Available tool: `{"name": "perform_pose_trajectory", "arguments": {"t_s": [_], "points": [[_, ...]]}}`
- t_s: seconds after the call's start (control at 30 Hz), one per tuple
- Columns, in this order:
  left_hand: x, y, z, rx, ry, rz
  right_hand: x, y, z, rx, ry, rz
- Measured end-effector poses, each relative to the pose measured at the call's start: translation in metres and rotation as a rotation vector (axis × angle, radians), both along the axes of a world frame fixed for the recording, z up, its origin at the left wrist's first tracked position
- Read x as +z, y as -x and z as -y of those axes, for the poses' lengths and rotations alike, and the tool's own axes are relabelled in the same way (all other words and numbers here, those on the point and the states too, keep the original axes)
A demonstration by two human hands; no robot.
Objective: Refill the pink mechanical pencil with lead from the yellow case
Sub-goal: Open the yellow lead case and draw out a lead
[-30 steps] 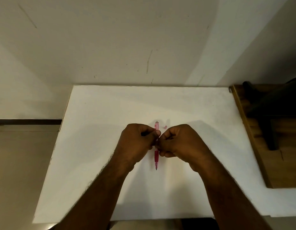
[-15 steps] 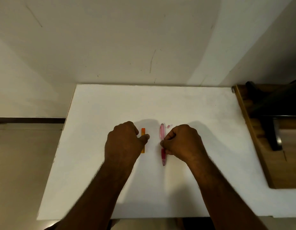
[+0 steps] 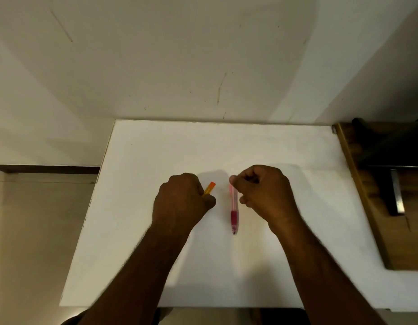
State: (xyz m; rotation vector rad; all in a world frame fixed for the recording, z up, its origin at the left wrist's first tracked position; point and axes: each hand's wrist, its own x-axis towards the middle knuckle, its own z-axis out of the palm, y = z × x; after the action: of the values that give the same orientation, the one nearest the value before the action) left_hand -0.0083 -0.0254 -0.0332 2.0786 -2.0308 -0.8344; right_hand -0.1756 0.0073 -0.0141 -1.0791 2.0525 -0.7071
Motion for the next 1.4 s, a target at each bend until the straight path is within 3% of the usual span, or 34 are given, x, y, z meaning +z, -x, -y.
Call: {"name": "perform_pose_trajectory", "arguments": {"t_s": [0.23, 0.43, 0.53, 0.77, 1.07, 1.17, 1.3, 1.4], "points": [[0.012, 0.000, -0.003, -0.062, 0.104, -0.115, -0.002, -0.012, 0.007, -0.065, 0.057, 0.363], [0.014, -0.007, 0.000, -0.053, 0.080, -0.118, -0.005, -0.016, 0.010, -0.145, 0.129, 0.447], [0.016, -0.014, 0.001, -0.026, 0.079, -0.117, -0.009, -0.018, 0.012, -0.143, 0.167, 0.370], [0.021, -0.022, 0.002, 0.008, 0.116, -0.170, -0.020, -0.046, 0.005, 0.260, 0.026, -0.140], [0.018, -0.024, 0.002, -0.002, 0.133, -0.182, -0.021, -0.050, 0.003, 0.251, 0.030, -0.223], [0.017, -0.023, 0.002, -0.020, 0.146, -0.174, -0.015, -0.038, 0.009, 0.072, 0.093, 0.015], [0.016, -0.021, 0.003, -0.050, 0.154, -0.188, -0.003, -0.027, 0.010, -0.139, 0.053, 0.702], [0.018, -0.018, 0.003, -0.076, 0.162, -0.224, -0.002, -0.027, 0.009, -0.149, 0.029, 0.830]]}}
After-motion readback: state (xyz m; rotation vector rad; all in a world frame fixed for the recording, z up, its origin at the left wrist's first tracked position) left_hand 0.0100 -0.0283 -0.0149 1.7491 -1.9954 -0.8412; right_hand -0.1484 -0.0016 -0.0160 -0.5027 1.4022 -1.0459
